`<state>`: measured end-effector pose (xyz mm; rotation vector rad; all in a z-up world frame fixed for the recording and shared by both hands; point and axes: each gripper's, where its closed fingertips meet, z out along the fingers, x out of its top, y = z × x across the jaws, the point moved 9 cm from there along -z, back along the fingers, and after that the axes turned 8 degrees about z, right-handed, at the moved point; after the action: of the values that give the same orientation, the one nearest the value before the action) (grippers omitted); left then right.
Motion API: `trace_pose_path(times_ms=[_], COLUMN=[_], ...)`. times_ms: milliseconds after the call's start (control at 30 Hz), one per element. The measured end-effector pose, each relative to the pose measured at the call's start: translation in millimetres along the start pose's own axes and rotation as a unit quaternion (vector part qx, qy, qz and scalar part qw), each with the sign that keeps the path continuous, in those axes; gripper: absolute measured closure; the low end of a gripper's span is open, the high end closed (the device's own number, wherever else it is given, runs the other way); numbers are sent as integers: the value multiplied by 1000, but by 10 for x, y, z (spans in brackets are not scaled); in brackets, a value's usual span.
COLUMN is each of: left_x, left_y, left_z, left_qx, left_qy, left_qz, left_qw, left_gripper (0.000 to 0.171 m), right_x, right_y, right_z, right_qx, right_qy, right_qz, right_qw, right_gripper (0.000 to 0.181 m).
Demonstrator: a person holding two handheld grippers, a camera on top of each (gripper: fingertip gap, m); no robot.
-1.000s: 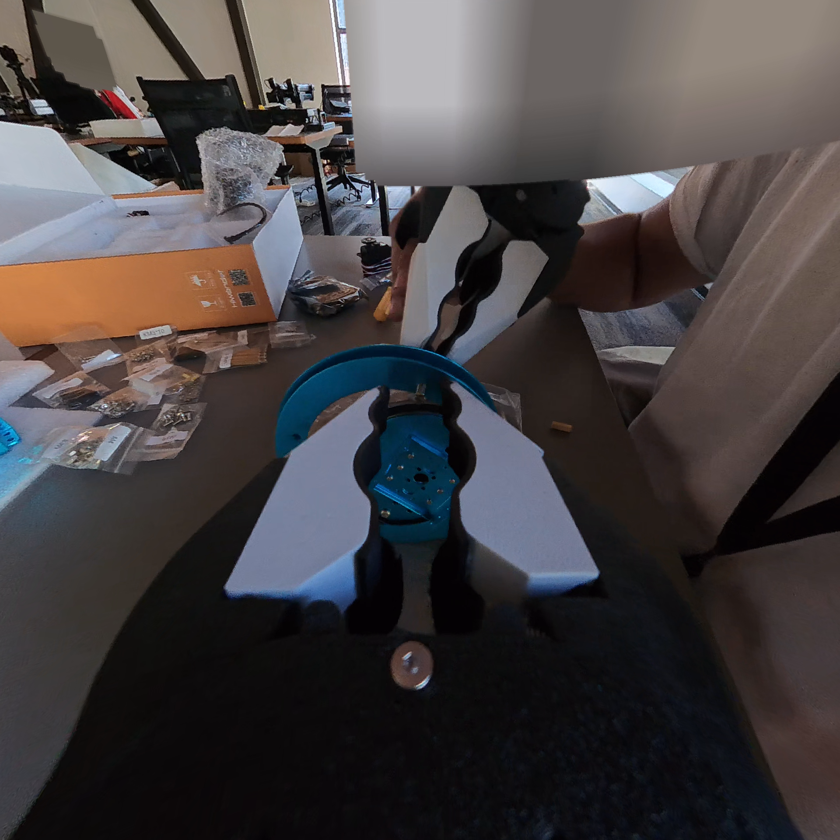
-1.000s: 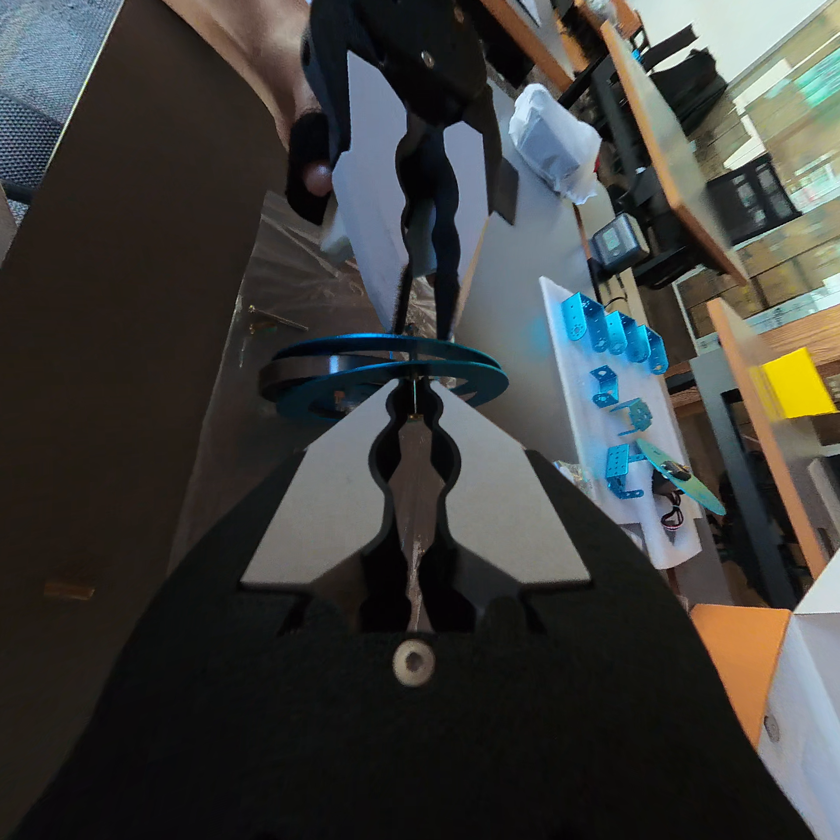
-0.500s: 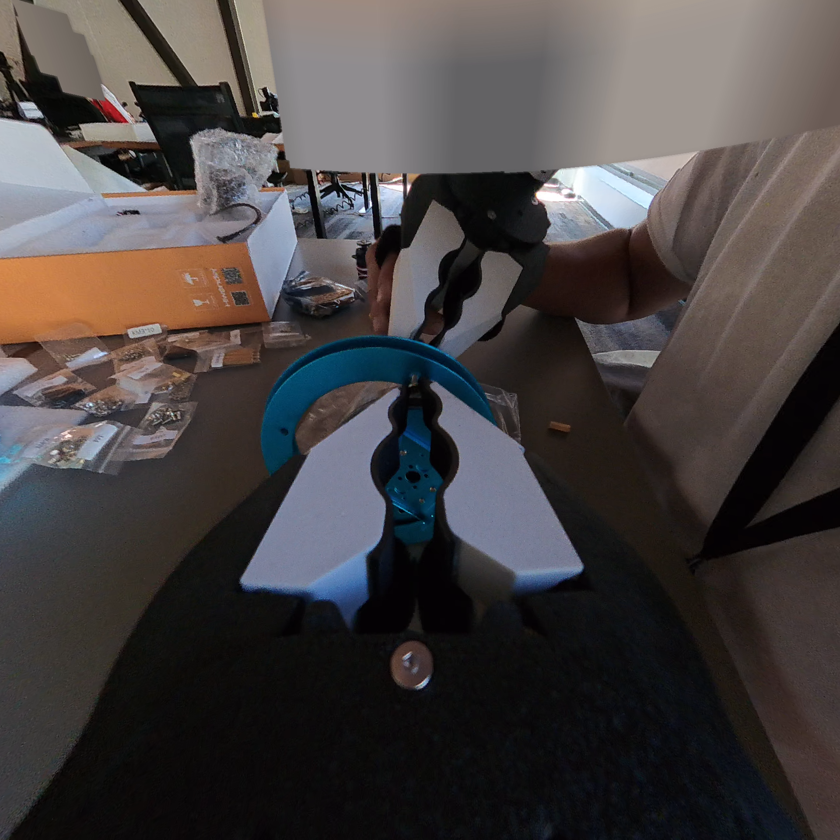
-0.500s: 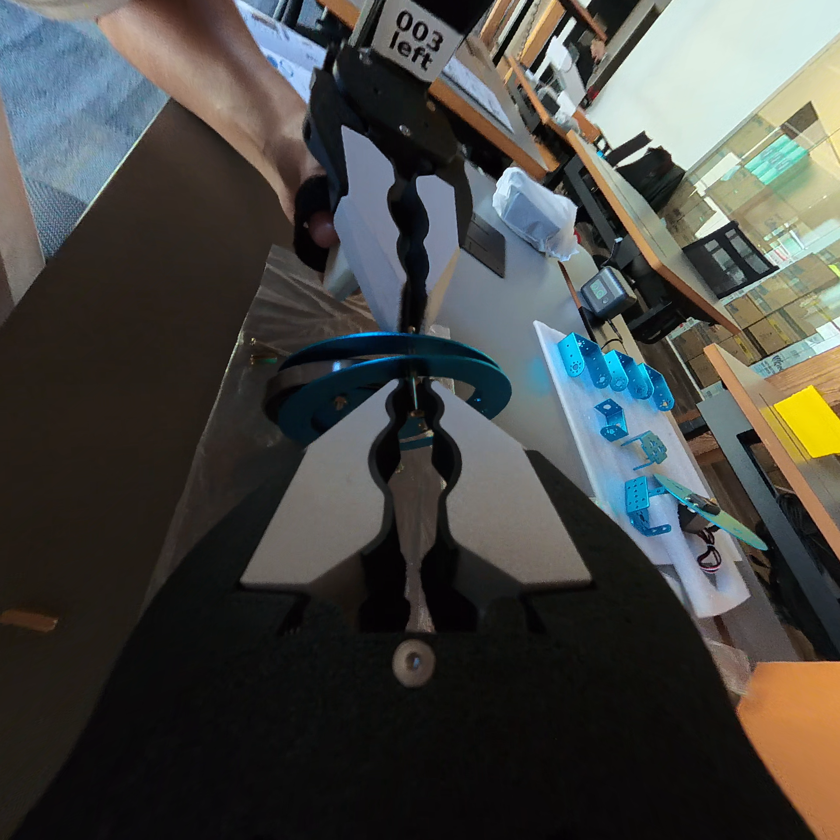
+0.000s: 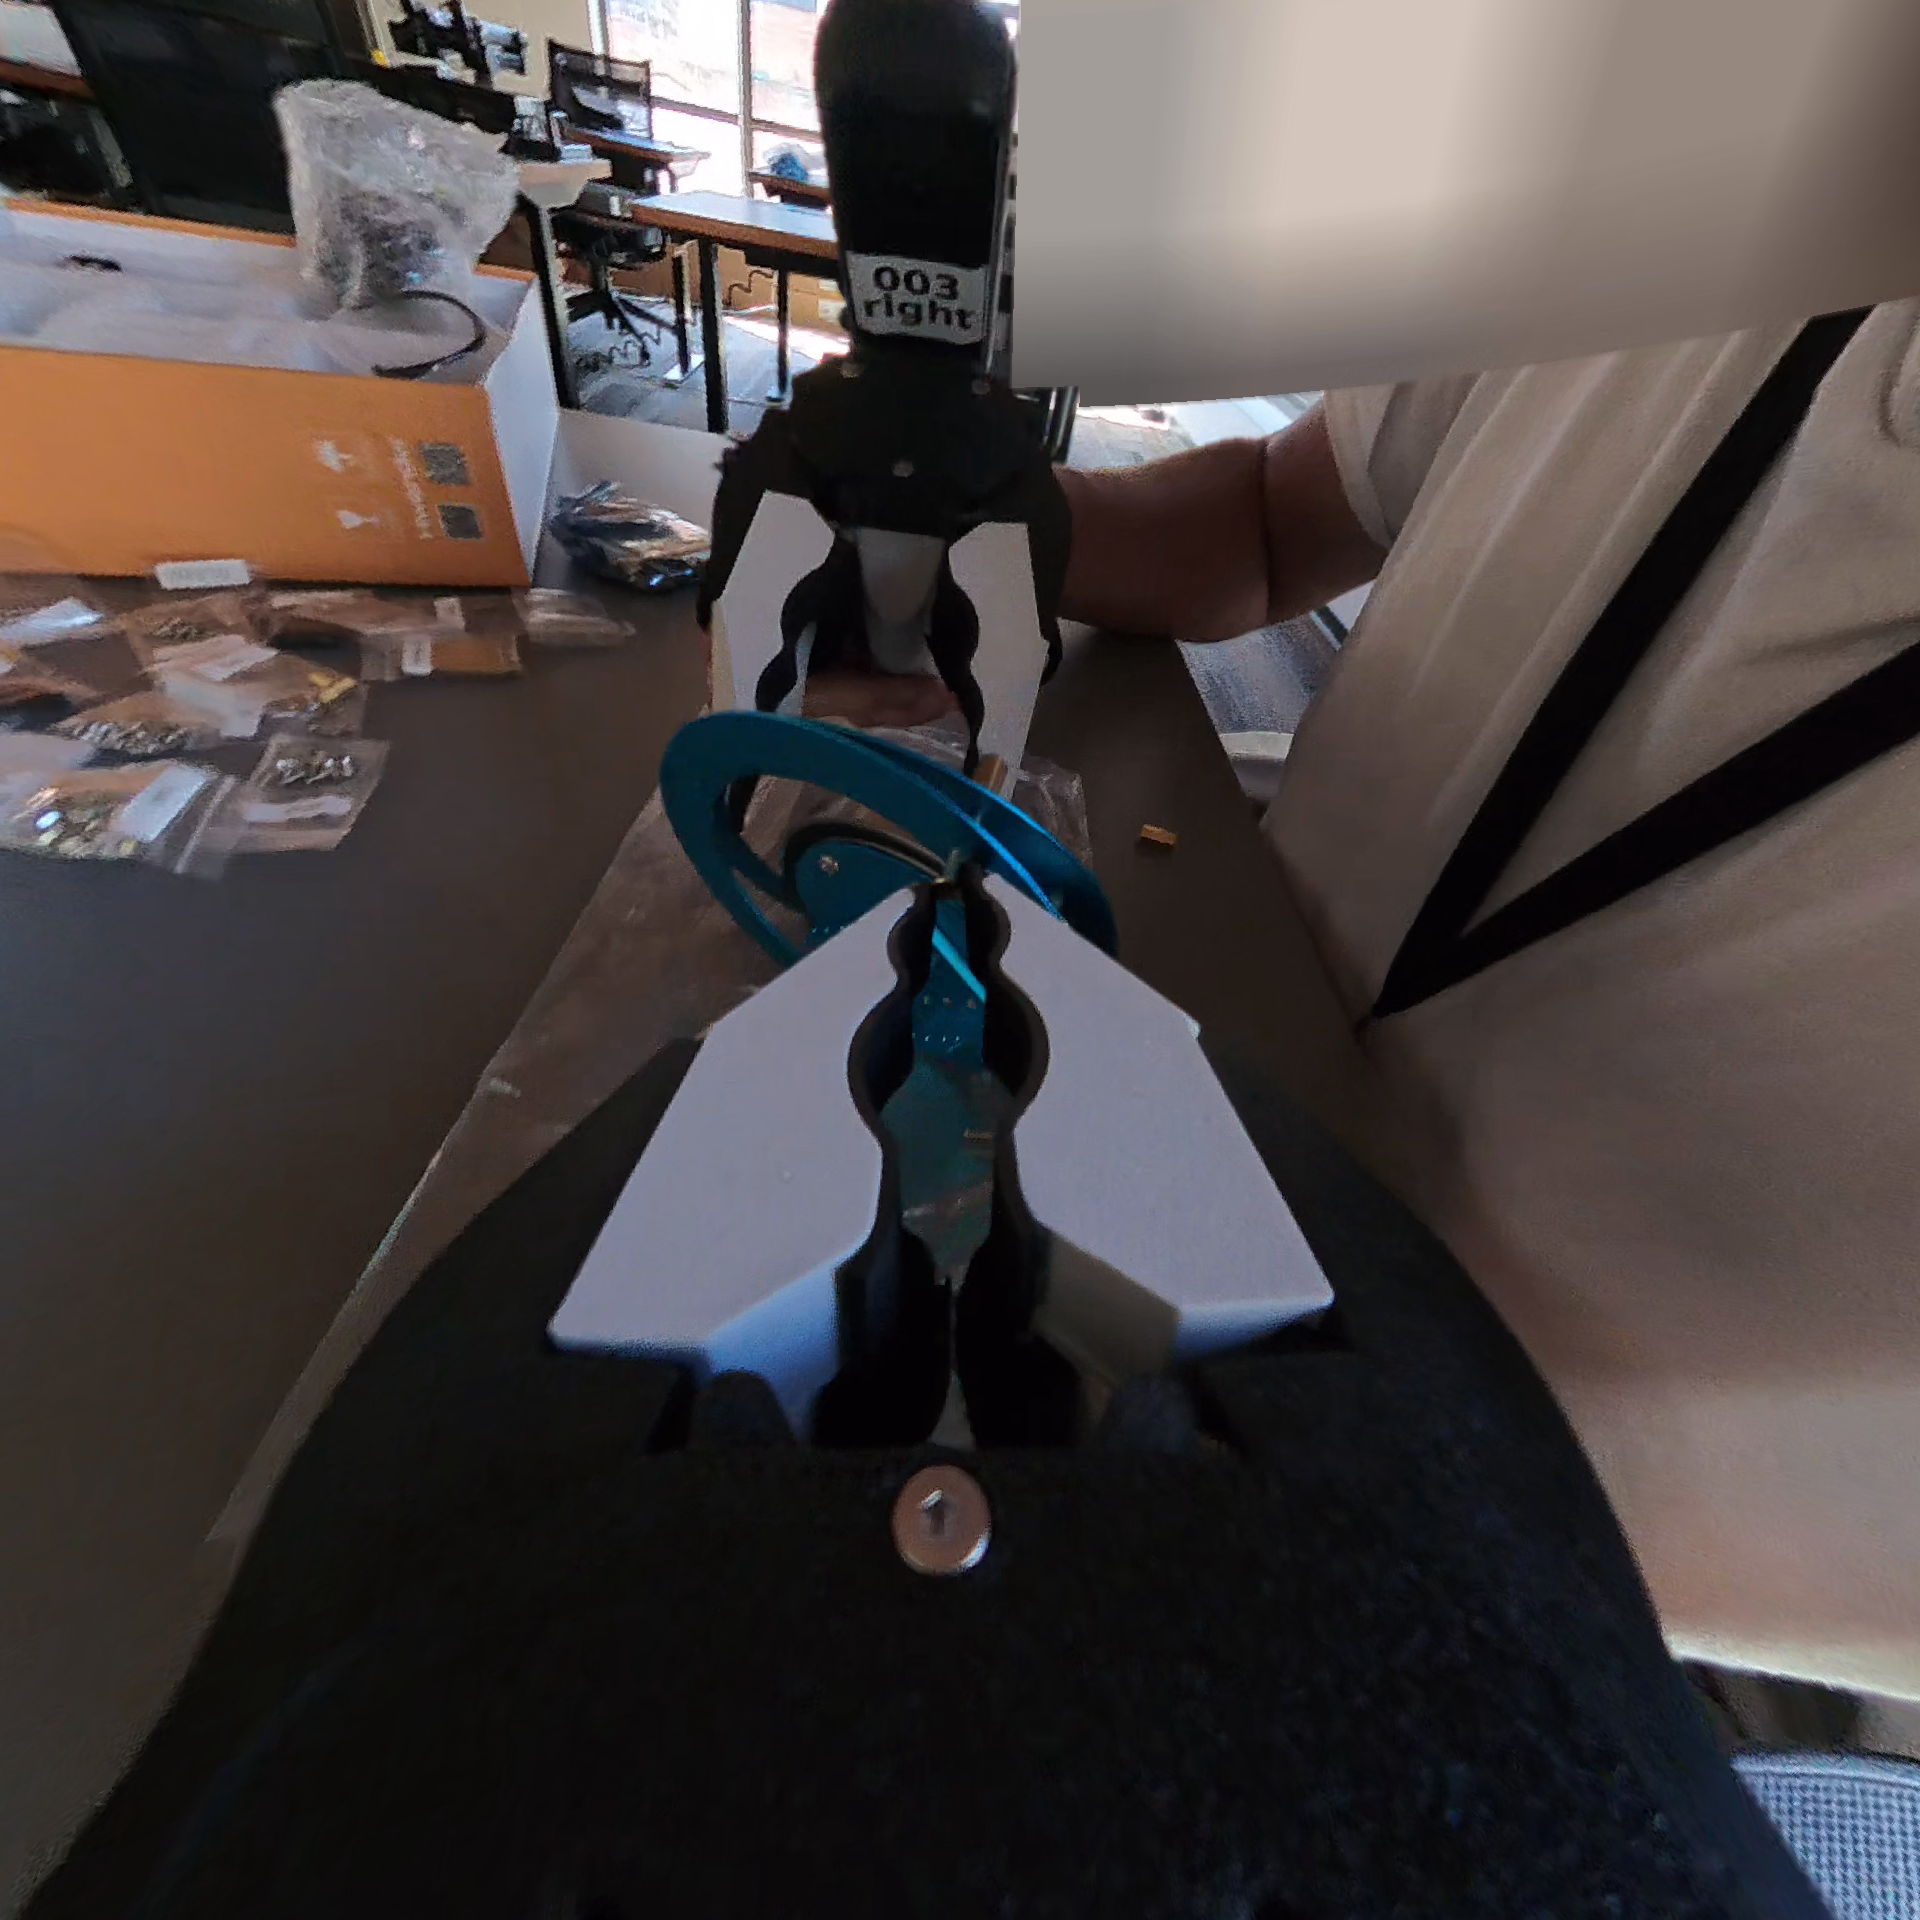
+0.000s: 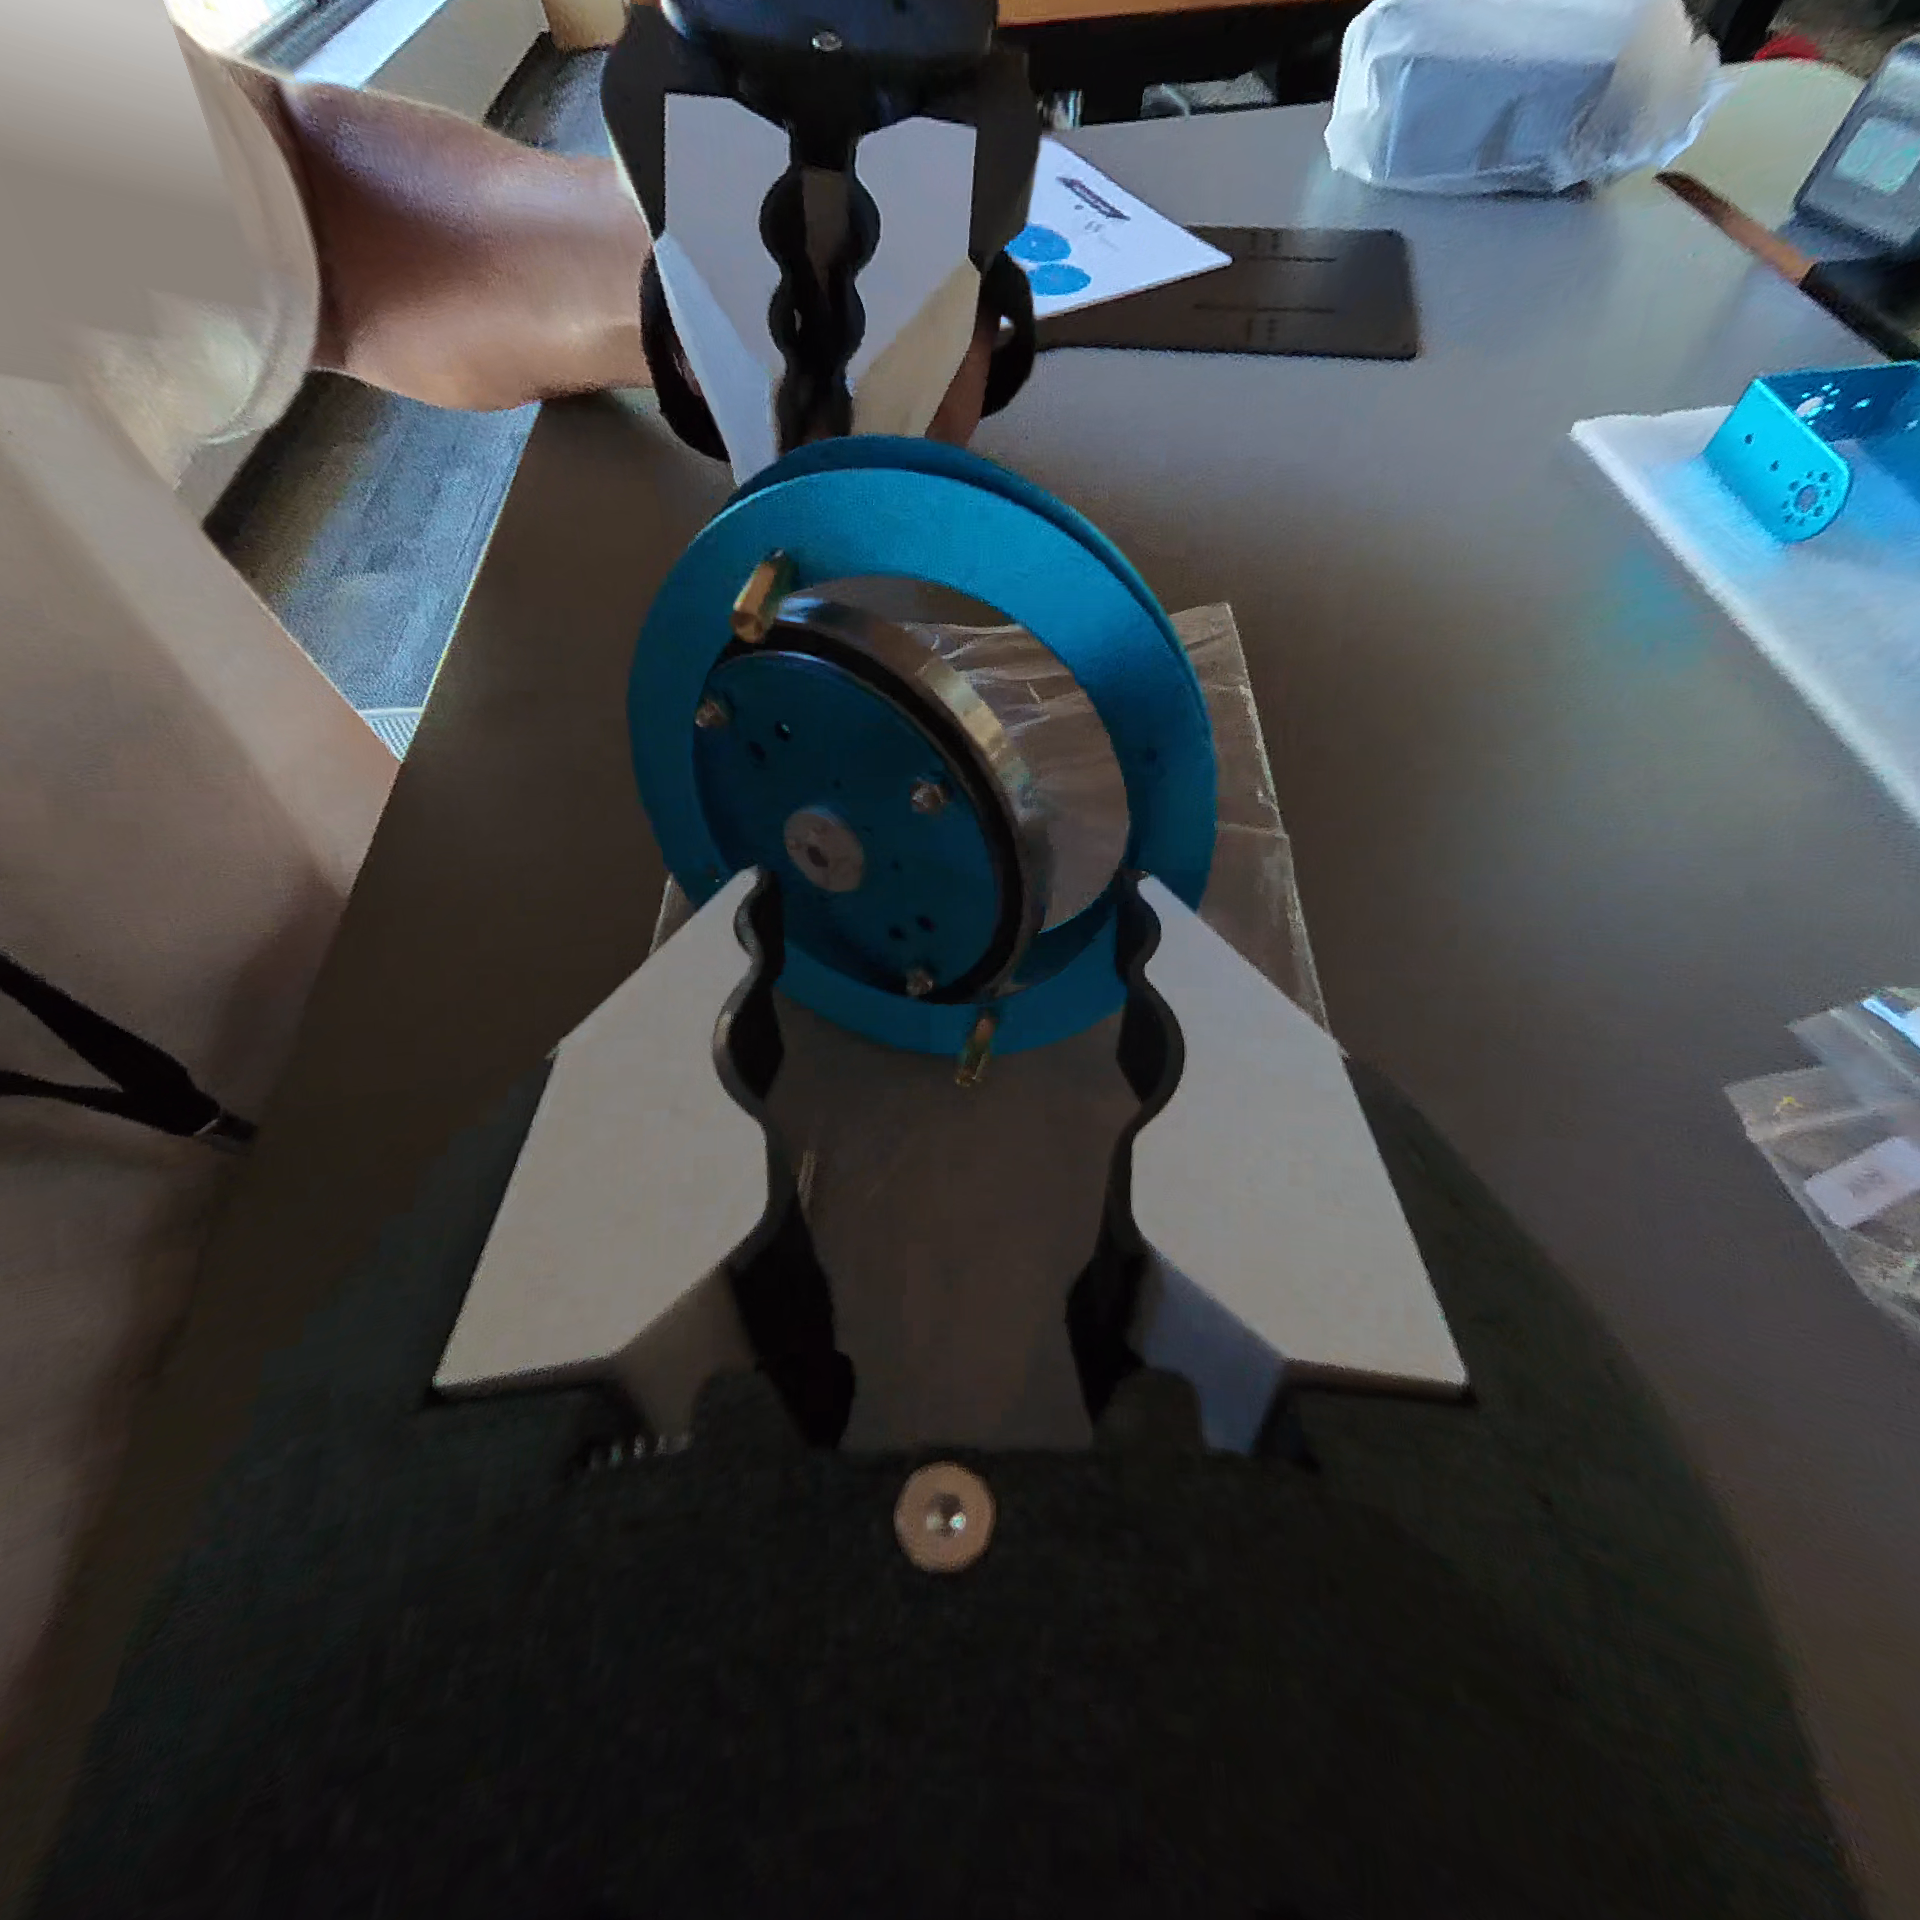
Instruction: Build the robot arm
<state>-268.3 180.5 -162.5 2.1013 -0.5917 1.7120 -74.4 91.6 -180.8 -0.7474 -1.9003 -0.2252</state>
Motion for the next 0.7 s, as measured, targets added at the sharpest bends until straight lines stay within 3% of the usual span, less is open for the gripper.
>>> trace_pose_path(times_ms=[133,300,567,700], left_x=[-135,-371,-557,-584], left_y=[-117,-329,-470,-472], left_z=[-175,-352,-304,-241], left_qx=[12,34,52,74], left_qy=[-14,-93,-233,-267], left_qz=[-48,-67,-38,-24], left_qw=[999,993,970,961], left_gripper=[167,167,171,169], right_x=[140,264,282,275], right_y=[144,279,405,398], right_z=[213,545,677,695], right_qx=[-7,34,32,32], right_qy=[-49,-115,-159,-160], right_qz=[5,15,32,29], right_qw=[999,993,986,986], right_gripper=[125,135,136,136])
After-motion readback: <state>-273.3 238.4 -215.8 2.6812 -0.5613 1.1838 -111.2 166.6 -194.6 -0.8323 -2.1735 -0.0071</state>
